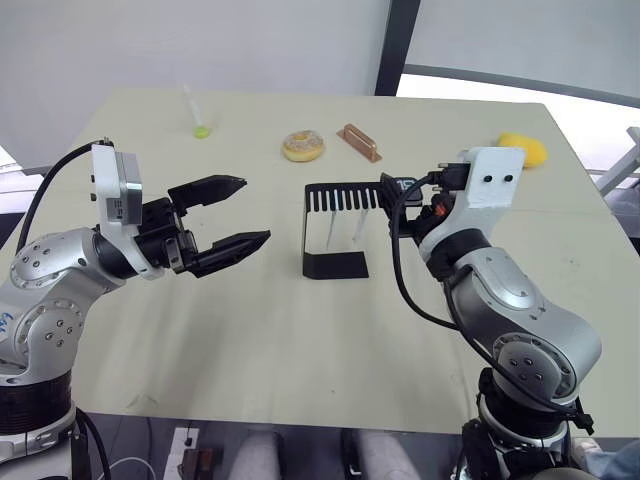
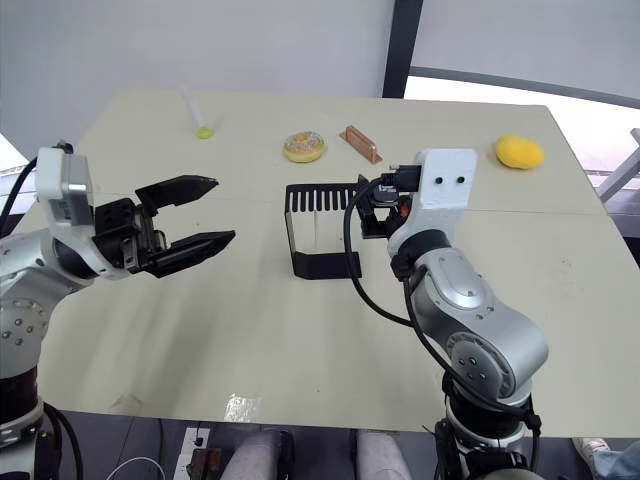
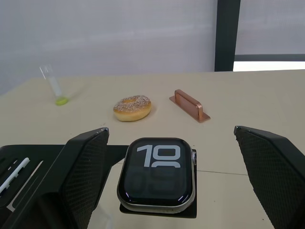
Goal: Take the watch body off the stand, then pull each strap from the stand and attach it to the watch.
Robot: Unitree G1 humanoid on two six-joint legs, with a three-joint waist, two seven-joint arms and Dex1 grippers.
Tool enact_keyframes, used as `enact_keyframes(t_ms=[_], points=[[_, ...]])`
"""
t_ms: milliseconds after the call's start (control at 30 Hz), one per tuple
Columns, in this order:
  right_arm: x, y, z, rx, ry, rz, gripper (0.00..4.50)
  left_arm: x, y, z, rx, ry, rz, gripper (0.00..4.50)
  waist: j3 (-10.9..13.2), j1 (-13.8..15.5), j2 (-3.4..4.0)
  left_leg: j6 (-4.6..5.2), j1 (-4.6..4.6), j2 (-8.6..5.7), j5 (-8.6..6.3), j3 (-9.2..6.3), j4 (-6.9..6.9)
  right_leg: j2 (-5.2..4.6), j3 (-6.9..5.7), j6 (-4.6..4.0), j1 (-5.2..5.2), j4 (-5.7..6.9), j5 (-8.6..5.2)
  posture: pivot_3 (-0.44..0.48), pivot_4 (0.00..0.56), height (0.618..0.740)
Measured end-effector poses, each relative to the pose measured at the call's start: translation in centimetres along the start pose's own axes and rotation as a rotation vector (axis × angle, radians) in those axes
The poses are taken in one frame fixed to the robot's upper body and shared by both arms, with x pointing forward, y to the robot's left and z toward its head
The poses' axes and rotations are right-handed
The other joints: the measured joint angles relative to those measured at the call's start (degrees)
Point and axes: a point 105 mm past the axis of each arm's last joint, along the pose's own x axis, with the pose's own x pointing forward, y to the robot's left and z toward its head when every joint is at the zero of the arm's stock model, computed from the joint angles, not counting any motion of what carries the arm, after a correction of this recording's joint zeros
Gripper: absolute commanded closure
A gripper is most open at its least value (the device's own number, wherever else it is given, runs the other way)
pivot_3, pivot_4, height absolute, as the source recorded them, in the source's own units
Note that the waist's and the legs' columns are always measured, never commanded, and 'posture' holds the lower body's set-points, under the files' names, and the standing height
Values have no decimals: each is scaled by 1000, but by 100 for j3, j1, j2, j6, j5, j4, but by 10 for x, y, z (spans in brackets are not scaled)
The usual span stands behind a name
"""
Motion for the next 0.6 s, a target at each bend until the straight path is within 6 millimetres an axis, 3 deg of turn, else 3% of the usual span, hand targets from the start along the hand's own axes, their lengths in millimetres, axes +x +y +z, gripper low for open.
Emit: enact_keyframes(t_ms=[167, 600], points=[[1, -8, -1, -6, 11, -15, 46, 0, 1, 0, 0, 0, 6, 0, 0, -2, 0, 0, 0, 0, 0, 0, -4, 0, 0, 0, 0, -3, 0, 0, 150, 740], [2, 1, -5, 23, 26, 33, 46, 0, 2, 1, 6, -1, 10, 0, 0, -3, 0, 0, -2, 0, 1, 1, -15, -1, 1, 0, -6, -7, 0, 0, 150, 740]])
